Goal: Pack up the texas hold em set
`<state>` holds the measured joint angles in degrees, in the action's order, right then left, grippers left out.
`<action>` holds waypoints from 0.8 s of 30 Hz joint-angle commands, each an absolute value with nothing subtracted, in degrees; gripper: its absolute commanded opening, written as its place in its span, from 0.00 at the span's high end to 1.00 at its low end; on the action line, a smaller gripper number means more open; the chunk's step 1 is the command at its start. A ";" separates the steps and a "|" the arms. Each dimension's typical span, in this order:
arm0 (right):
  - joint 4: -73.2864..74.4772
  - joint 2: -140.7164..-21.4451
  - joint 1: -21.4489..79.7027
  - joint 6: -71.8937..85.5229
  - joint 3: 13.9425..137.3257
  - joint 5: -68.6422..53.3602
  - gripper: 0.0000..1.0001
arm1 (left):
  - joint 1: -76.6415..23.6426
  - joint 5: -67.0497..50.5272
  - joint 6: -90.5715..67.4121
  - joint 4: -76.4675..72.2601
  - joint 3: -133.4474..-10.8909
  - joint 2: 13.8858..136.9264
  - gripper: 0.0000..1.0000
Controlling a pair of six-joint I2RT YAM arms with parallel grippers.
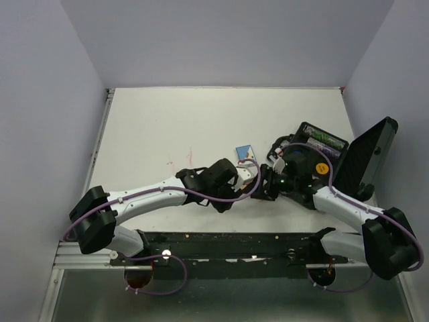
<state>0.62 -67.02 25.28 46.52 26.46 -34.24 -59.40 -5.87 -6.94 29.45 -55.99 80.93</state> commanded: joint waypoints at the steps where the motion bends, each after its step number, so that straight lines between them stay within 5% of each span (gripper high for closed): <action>1: -9.66 -68.29 27.24 51.41 26.19 -44.11 0.28 | -60.82 -7.91 -4.83 28.92 -55.28 79.02 0.68; 24: -23.73 -81.03 37.79 57.13 26.28 -47.72 0.46 | -61.61 -6.77 -4.40 28.30 -54.93 78.49 0.69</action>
